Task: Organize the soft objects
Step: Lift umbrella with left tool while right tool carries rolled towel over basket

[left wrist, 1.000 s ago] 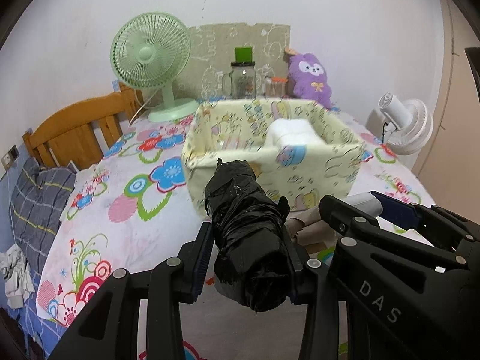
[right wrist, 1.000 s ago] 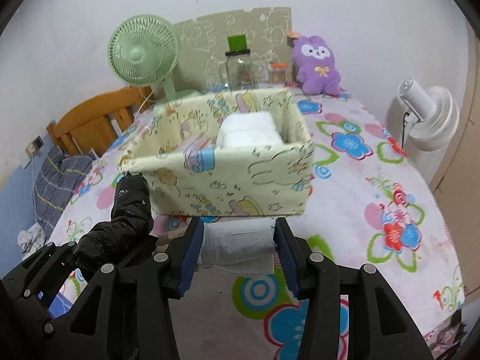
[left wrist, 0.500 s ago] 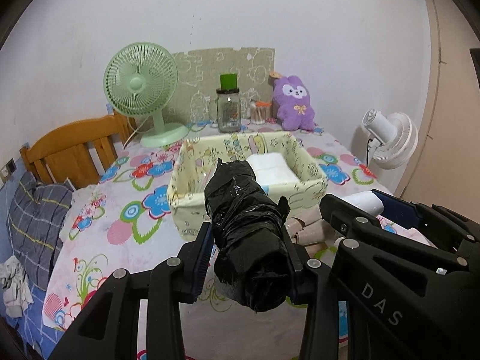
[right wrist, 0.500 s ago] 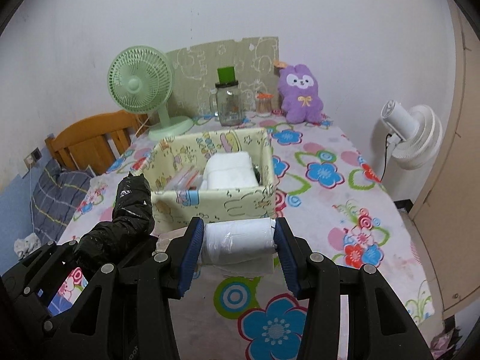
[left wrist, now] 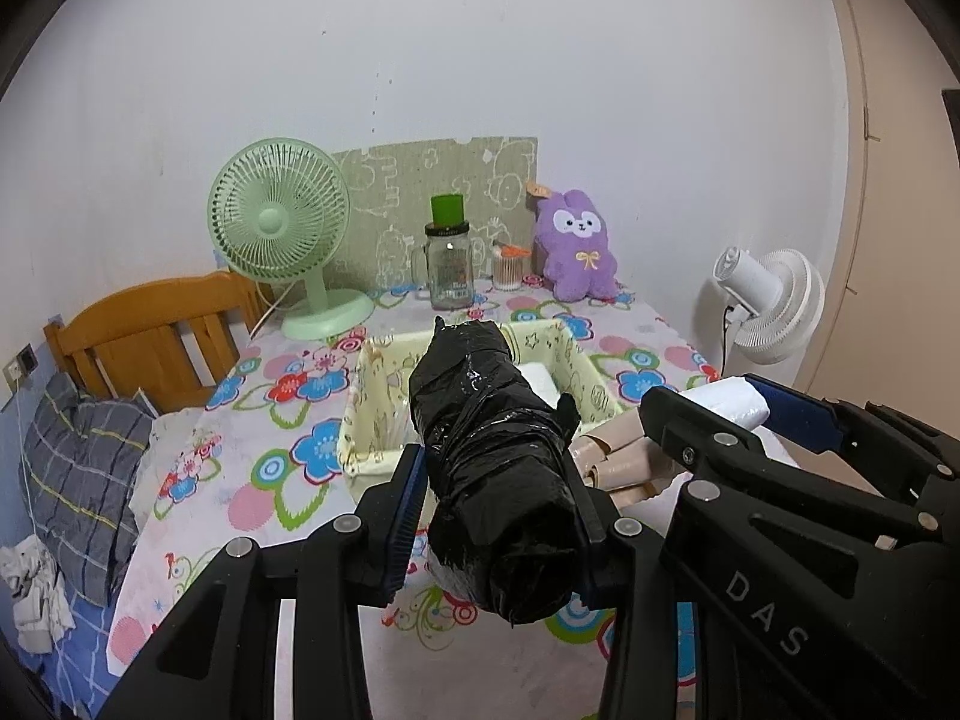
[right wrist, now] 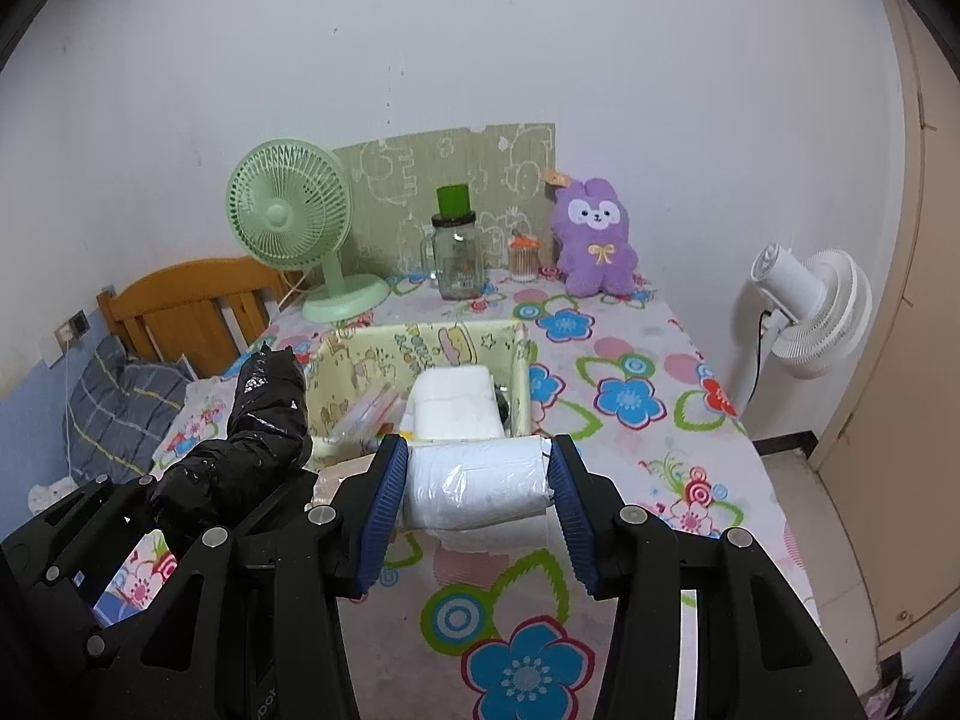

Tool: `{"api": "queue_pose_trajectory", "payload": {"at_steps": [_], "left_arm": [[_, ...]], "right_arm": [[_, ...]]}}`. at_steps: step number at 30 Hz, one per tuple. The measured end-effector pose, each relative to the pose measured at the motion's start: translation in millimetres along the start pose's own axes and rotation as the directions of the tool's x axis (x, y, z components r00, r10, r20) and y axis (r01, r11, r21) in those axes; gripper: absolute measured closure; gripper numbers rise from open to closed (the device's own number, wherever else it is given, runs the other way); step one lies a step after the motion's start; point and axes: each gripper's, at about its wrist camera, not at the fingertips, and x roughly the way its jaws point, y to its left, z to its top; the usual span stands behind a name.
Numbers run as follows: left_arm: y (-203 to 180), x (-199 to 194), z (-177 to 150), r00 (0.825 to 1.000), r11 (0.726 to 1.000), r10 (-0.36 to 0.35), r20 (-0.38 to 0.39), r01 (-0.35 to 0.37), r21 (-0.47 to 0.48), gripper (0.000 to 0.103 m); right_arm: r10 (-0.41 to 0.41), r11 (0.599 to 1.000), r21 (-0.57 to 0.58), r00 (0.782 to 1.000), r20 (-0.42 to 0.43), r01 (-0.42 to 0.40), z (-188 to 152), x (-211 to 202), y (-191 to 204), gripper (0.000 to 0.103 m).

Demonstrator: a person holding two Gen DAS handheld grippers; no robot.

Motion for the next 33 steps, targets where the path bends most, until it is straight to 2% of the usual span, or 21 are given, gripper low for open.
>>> {"api": "queue_pose_trajectory", "payload": {"at_steps": [11, 33], "left_arm": [[1, 6, 18, 1.000, 1.000, -0.014, 0.022, 0.014, -0.016, 0.061], [10, 57, 46, 1.000, 1.000, 0.007, 0.011, -0.007, -0.027, 0.061]], "right_arm": [[-0.003, 1.000, -0.002, 1.000, 0.026, 0.003, 20, 0, -3, 0.052], [0.000, 1.000, 0.020, 1.000, 0.011, 0.000, 51, 54, -10, 0.052]]}}
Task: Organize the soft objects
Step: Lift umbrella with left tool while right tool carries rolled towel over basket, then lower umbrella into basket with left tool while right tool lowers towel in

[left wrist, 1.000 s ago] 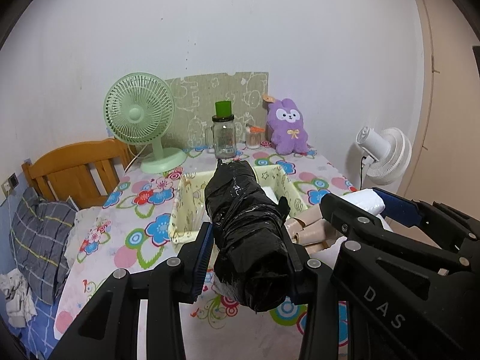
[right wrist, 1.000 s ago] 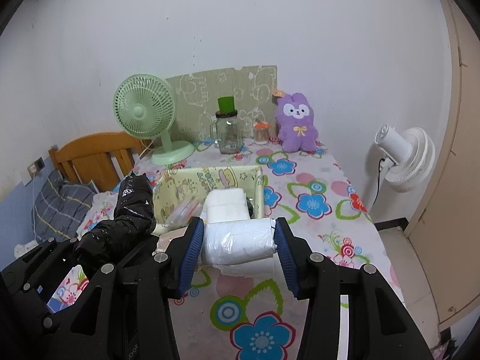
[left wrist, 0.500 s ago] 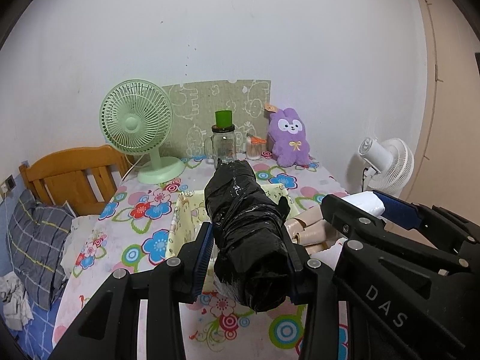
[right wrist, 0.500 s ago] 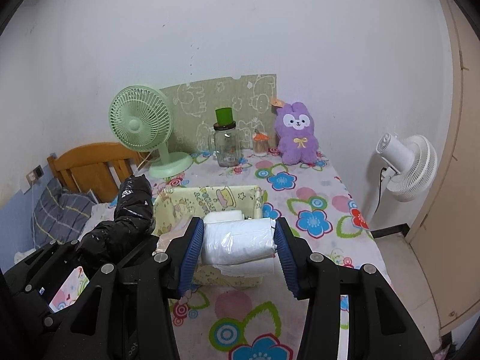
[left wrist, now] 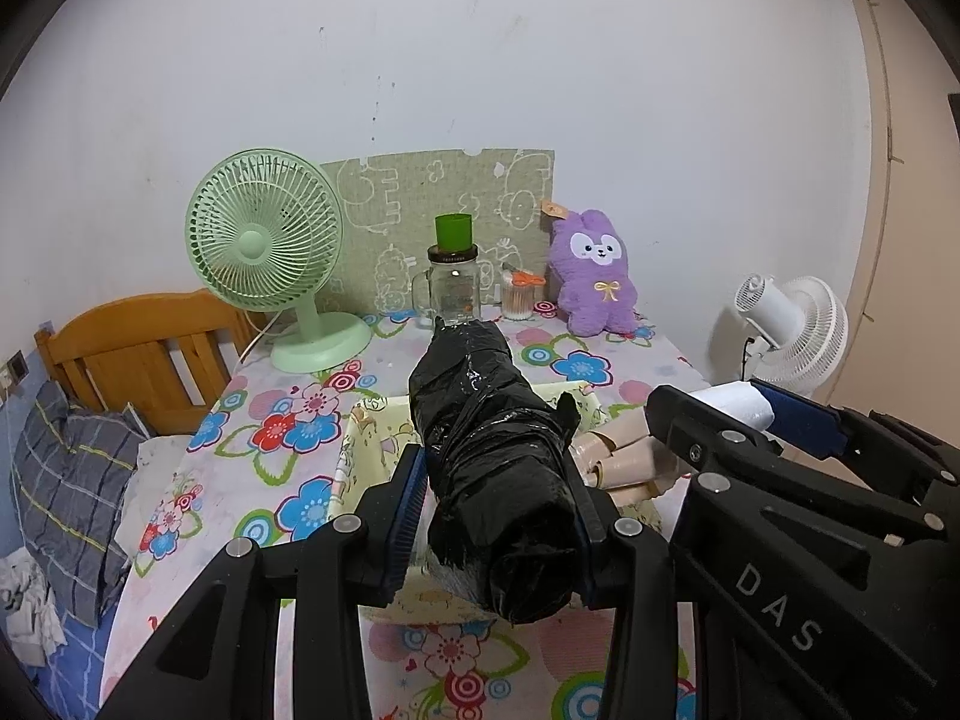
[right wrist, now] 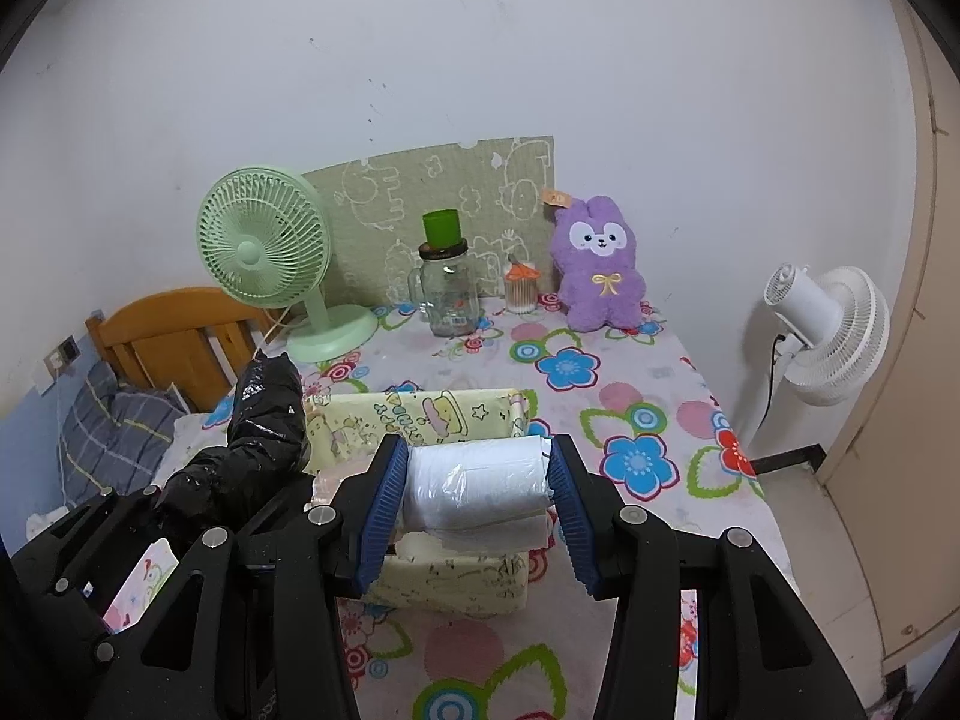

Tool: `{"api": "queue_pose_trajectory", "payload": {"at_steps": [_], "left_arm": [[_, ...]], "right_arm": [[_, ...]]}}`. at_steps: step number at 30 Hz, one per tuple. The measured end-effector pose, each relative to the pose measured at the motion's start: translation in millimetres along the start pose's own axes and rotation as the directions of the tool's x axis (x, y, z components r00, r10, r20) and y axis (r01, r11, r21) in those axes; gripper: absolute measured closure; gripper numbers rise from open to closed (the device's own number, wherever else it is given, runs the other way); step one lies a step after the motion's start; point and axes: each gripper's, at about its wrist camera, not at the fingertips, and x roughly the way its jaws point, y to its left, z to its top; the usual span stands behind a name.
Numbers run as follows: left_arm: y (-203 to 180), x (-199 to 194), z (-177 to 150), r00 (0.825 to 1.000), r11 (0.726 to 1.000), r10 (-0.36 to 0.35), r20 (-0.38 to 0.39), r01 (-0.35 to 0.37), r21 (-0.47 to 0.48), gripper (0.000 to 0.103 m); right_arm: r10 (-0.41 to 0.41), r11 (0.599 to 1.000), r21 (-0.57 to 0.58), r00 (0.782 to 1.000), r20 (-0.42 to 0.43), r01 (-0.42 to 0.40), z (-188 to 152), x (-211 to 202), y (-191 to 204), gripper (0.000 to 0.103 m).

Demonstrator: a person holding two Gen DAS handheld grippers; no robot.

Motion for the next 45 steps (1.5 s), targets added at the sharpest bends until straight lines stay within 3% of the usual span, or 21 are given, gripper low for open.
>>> {"api": "queue_pose_trajectory", "payload": {"at_steps": [16, 33, 42, 45], "left_arm": [[10, 44, 10, 0.999, 1.000, 0.011, -0.038, -0.013, -0.027, 0.061], [18, 96, -1, 0.990, 0.999, -0.005, -0.144, -0.001, -0.040, 0.059], [27, 97, -2, 0.988, 0.998, 0.042, -0.147, -0.050, -0.048, 0.029], [27, 96, -3, 0.988, 0.997, 0.064, -0.141, -0.068, -0.024, 0.025]], "right_arm": [[0.012, 1.000, 0.003, 0.999, -0.029, -0.012, 12, 48, 1, 0.052], [0.003, 1.000, 0.003, 0.994, -0.108, -0.002, 10, 97, 0, 0.052], [-0.001, 1.000, 0.003, 0.992, -0.126, 0.001, 9, 110, 1, 0.052], [0.002, 1.000, 0.000, 0.992, -0.128, -0.002, 9, 113, 2, 0.052]]}}
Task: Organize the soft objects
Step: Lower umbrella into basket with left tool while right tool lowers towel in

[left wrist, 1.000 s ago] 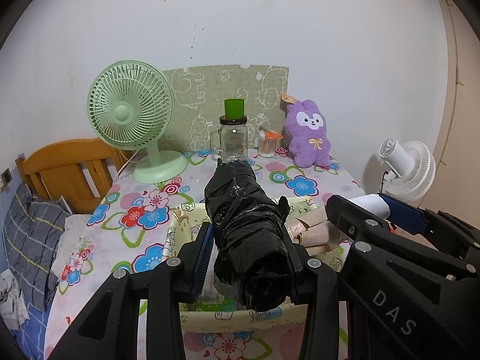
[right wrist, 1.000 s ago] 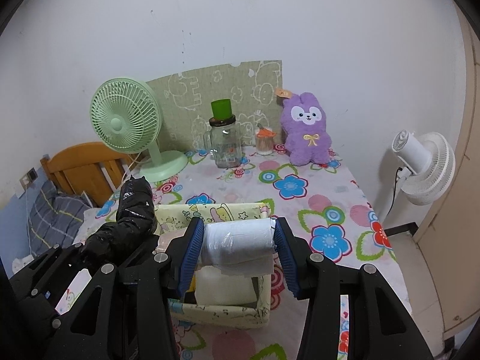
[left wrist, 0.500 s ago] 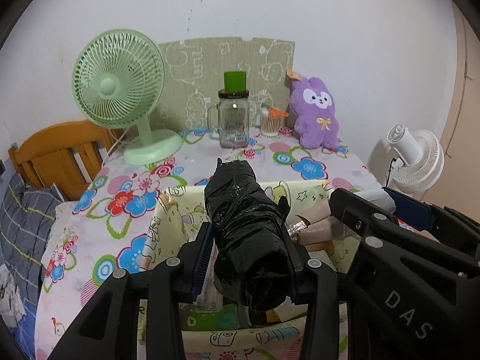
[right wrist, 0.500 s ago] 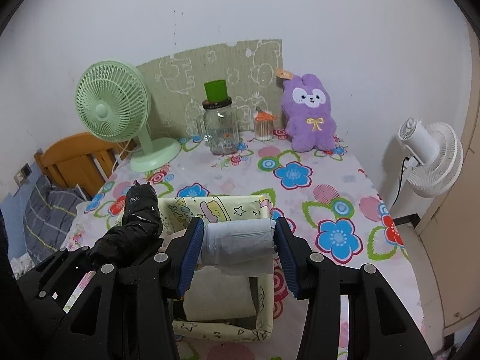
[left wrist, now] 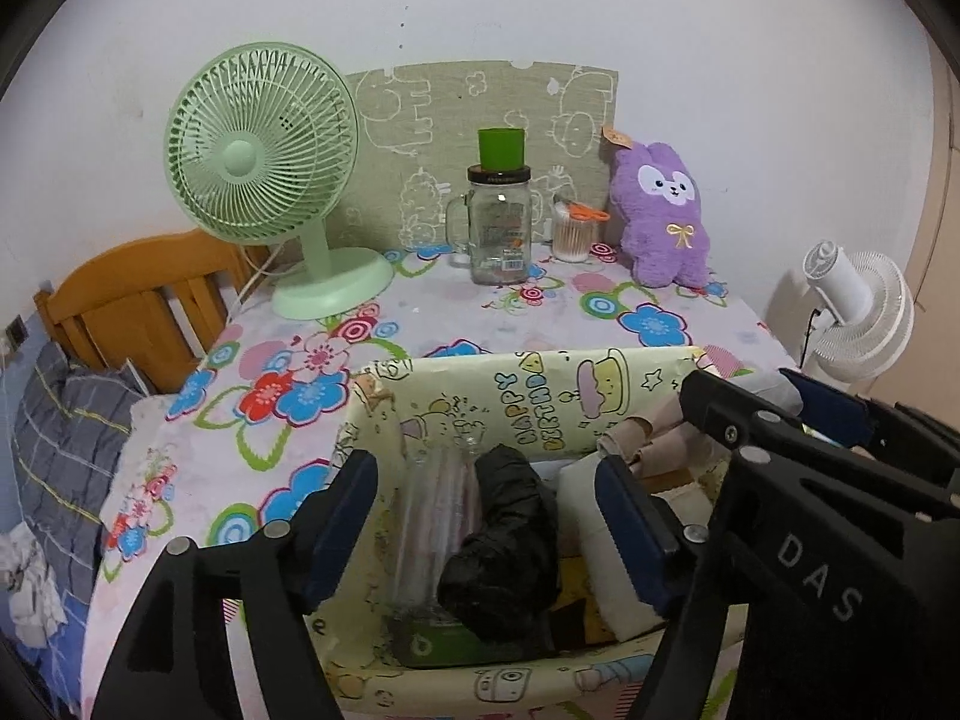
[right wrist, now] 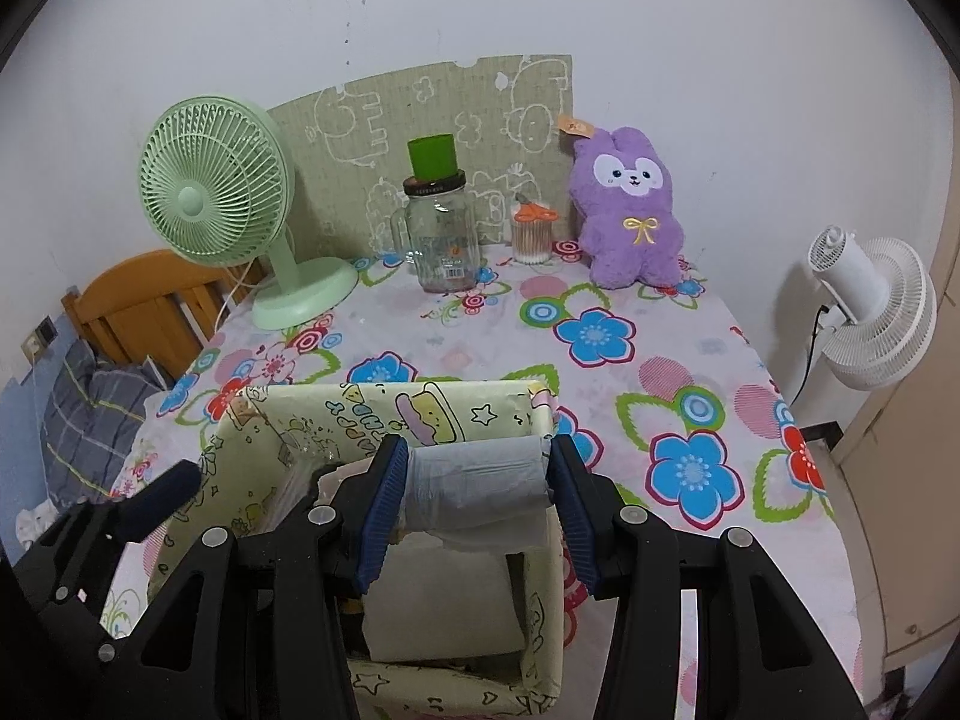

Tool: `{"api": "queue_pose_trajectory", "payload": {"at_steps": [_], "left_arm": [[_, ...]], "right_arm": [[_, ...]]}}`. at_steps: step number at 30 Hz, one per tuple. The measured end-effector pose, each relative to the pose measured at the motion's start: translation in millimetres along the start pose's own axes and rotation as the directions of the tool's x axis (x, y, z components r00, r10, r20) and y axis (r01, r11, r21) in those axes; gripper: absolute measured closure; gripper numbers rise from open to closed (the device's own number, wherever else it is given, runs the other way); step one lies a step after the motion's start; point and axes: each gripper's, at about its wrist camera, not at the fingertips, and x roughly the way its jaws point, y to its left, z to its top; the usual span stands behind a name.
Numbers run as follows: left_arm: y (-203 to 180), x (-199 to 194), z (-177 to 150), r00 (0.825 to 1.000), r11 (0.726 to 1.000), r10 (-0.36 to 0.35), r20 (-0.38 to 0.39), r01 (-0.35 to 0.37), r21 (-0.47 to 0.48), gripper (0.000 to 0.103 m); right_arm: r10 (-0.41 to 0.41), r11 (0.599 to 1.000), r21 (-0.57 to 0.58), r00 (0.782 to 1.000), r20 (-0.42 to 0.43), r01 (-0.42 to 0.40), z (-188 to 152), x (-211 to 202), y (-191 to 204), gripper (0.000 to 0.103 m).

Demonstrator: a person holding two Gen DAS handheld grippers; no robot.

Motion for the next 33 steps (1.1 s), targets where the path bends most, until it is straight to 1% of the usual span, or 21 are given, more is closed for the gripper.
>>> {"api": "queue_pose_trajectory", "payload": {"at_steps": [4, 13, 17, 18, 19, 22, 24, 28, 33], "left_arm": [[0, 3, 0, 1.000, 1.000, 0.015, -0.008, -0.015, 0.022, 0.023], [9, 16, 2, 0.999, 1.000, 0.029, -0.039, -0.029, 0.003, 0.023], [11, 20, 1, 0.999, 1.000, 0.024, -0.044, -0.024, 0.013, 0.022], [10, 20, 1, 0.999, 1.000, 0.017, -0.045, -0.016, 0.019, 0.021], [10, 20, 0, 0.999, 1.000, 0.011, -0.045, -0.010, 0.019, 0.020], [10, 22, 0, 0.999, 1.000, 0.004, -0.047, -0.003, 0.020, 0.020], [11, 25, 1, 0.999, 1.000, -0.003, -0.053, 0.004, 0.014, 0.020], [11, 26, 1, 0.998, 1.000, -0.010, -0.055, 0.011, 0.012, 0.020], [11, 26, 1, 0.998, 1.000, -0.011, -0.054, 0.012, 0.009, 0.019]], "right_arm": [[0.001, 1.000, -0.008, 1.000, -0.006, -0.001, 2, 6, 3, 0.052], [0.003, 1.000, -0.025, 1.000, -0.019, -0.004, 6, 21, 12, 0.050], [0.004, 1.000, -0.028, 0.999, -0.038, -0.005, 8, 33, 16, 0.049], [0.003, 1.000, -0.027, 0.999, -0.044, -0.004, 8, 35, 16, 0.043], [0.007, 1.000, -0.029, 0.998, -0.054, -0.008, 8, 39, 17, 0.034], [0.025, 0.999, -0.046, 0.998, -0.054, -0.027, 7, 42, 22, 0.020], [0.030, 0.997, -0.065, 0.999, -0.035, -0.032, 7, 39, 26, 0.014], [0.038, 0.996, -0.074, 0.999, -0.023, -0.039, 8, 37, 28, 0.008], [0.035, 0.996, -0.075, 0.999, -0.024, -0.037, 9, 37, 29, 0.007]]}}
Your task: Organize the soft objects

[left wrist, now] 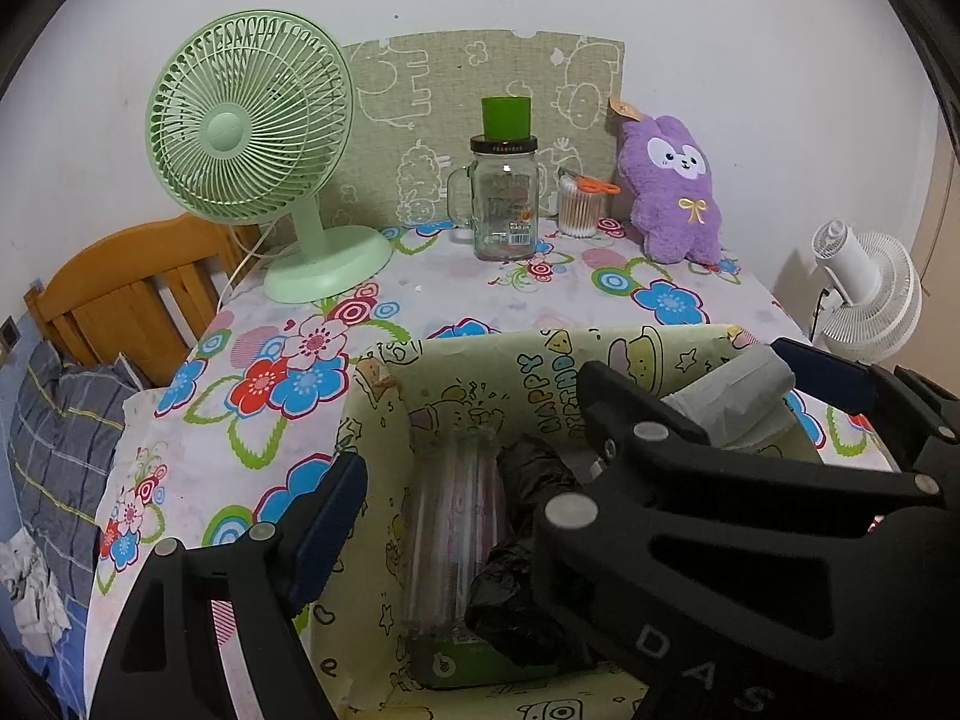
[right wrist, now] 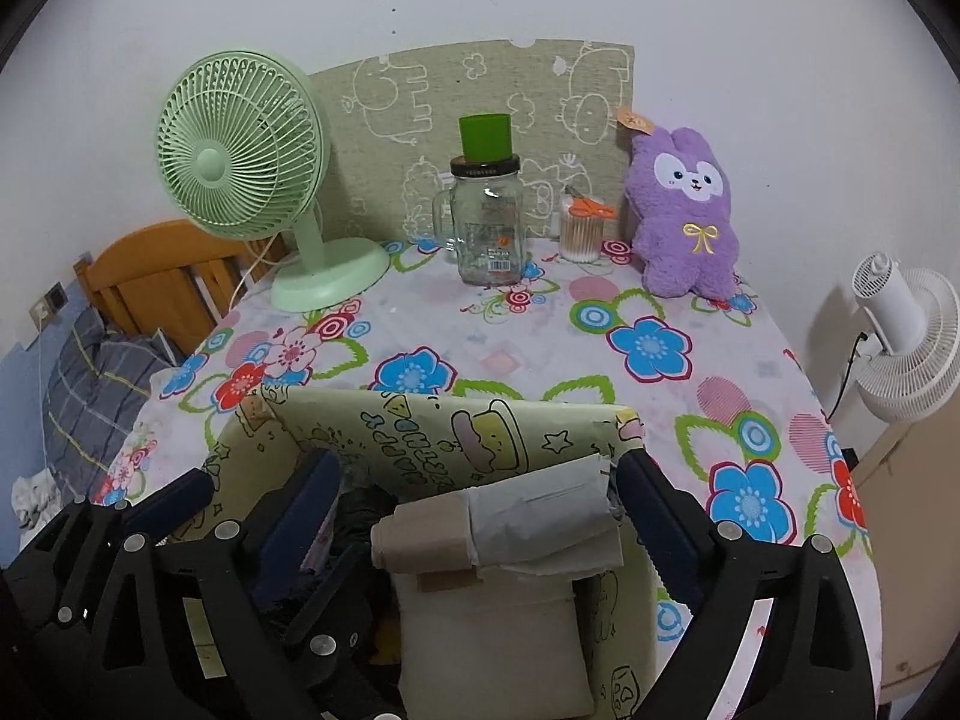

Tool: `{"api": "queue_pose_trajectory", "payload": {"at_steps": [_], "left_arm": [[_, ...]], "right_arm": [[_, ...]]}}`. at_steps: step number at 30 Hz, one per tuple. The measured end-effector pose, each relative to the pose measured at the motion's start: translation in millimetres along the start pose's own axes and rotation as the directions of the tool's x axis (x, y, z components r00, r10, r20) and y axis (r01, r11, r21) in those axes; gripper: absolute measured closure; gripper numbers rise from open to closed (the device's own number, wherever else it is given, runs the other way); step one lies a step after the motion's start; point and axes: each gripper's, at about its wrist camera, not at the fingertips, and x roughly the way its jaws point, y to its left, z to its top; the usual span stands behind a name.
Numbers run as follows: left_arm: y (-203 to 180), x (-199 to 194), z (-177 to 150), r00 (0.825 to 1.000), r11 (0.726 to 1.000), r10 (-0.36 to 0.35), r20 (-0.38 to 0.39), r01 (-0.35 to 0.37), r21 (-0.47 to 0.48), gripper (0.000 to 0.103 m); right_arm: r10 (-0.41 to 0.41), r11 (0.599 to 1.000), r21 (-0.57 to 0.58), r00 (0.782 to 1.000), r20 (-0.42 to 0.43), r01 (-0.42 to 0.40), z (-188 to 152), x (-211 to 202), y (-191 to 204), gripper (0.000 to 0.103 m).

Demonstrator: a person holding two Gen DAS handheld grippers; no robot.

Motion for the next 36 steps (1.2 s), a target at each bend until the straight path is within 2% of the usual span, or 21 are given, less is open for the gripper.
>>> {"api": "queue_pose_trajectory", "payload": {"at_steps": [10, 20, 28, 36], "left_arm": [[-5, -20, 1, 0.999, 1.000, -0.013, 0.044, 0.013, -0.003, 0.016], [-9, -41, -1, 0.997, 1.000, -0.018, 0.076, 0.018, 0.001, 0.015], [-13, -63, -5, 0.994, 1.000, -0.027, 0.105, 0.027, 0.000, 0.008], [-20, -87, -11, 0.990, 0.999, -0.034, 0.139, 0.033, 0.013, 0.006]], "right_arm": [[0.028, 0.999, -0.022, 0.999, 0.023, -0.028, -5, -19, 0, 0.007], [0.022, 0.999, -0.027, 0.998, 0.052, -0.021, -8, -45, 0, 0.007], [0.009, 1.000, -0.025, 0.996, 0.086, -0.007, -12, -71, -1, 0.007], [-0.009, 1.000, -0.018, 0.993, 0.120, 0.012, -19, -98, -3, 0.007]]}}
